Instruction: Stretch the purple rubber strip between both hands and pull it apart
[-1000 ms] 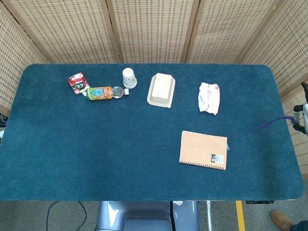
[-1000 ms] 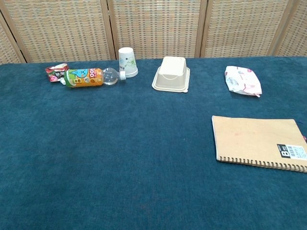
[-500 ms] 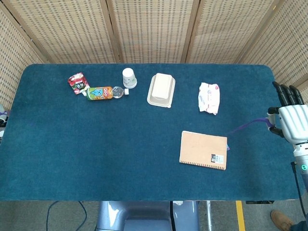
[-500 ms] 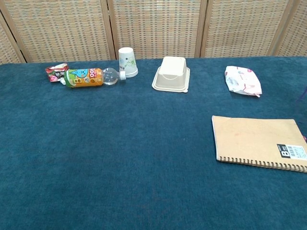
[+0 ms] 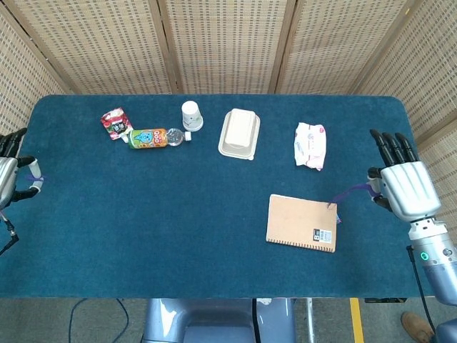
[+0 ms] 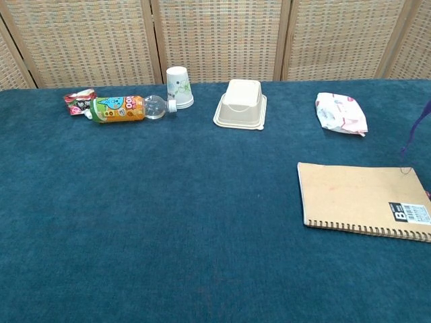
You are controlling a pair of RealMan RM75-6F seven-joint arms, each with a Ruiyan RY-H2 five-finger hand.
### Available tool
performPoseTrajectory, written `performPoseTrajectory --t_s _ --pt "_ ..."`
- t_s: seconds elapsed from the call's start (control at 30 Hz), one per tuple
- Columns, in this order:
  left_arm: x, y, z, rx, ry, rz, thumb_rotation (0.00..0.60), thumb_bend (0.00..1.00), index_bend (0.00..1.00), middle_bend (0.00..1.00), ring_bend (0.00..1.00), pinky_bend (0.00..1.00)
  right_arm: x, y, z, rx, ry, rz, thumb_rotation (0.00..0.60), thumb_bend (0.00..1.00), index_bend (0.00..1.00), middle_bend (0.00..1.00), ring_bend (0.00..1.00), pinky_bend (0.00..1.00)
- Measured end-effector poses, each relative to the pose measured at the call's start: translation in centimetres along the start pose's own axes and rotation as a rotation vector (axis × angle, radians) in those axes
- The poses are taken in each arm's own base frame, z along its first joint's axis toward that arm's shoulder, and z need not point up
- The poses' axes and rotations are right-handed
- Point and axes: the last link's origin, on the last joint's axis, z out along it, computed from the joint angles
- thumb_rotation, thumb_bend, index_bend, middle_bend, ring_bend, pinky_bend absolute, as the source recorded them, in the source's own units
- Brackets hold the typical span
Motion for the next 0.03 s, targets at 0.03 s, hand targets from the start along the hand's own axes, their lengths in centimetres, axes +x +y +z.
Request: performPoseTrajectory --t_s 0.03 --pt "-0.18 0.3 0.0 -0.004 -0.006 -0.007 0.6 0.73 0.78 0.0 0.0 0.0 -0.24 -0.03 0.01 0.003 -0.003 0.0 0.6 0.52 0.81 0.03 0.0 0.0"
